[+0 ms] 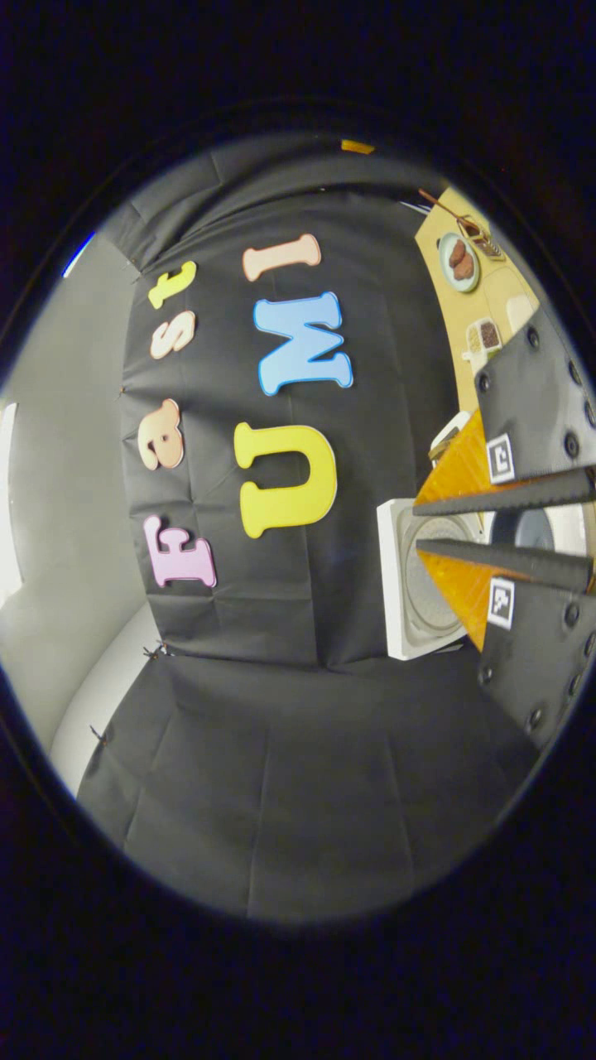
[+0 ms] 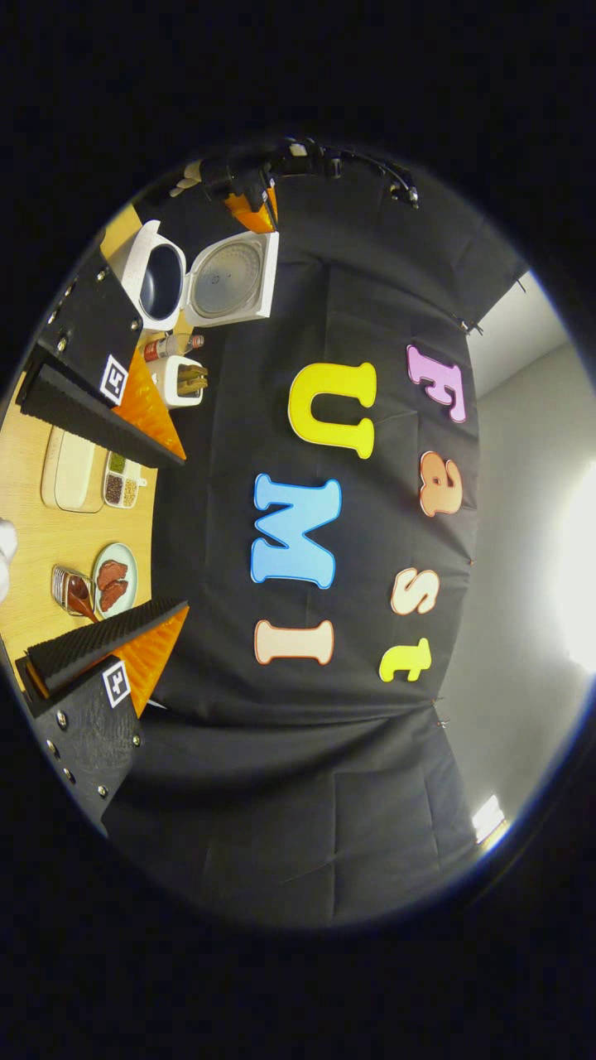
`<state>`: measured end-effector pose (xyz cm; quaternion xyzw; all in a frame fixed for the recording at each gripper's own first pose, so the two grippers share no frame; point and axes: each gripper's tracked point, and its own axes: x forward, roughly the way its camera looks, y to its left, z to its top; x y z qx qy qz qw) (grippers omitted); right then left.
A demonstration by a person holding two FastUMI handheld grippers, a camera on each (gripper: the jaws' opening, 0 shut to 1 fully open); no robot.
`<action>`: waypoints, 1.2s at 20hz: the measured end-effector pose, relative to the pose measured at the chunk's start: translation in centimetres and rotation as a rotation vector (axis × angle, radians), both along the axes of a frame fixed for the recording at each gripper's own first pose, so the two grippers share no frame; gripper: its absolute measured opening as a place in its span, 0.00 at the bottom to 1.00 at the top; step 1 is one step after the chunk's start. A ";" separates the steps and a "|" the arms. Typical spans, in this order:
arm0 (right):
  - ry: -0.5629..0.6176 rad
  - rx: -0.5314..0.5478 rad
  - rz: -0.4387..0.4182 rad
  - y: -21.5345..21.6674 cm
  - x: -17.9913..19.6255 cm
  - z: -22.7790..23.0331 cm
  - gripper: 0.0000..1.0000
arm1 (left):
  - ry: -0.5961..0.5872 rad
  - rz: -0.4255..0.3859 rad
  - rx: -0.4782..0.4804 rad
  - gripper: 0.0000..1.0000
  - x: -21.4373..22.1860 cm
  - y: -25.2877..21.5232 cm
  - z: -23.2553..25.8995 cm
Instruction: Close the left gripper, press the button to open the rice cooker; take a wooden spoon from the chopstick holder with the right hand, scoop a spoonful of rice and pour it into the rice cooker, then put the wooden spoon back into the chopstick holder.
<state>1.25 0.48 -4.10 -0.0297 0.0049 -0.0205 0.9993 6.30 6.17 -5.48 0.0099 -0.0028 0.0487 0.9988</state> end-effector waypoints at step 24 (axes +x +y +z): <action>0.268 0.174 -0.199 -12.5 7.1 -20.8 0.96 | -0.028 -0.030 -0.010 1.00 -6.1 -4.4 1.9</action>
